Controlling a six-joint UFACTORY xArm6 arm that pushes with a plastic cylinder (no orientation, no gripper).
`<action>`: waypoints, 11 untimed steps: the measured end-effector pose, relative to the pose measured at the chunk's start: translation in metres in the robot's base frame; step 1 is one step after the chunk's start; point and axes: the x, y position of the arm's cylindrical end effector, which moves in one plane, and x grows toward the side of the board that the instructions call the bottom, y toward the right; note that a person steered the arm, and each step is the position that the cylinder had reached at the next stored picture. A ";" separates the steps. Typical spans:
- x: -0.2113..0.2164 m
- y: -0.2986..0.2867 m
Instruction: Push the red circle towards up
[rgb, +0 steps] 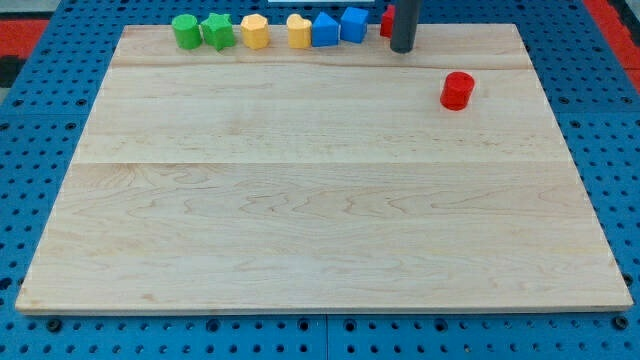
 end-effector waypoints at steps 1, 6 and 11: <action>0.041 0.000; 0.100 0.074; 0.059 0.044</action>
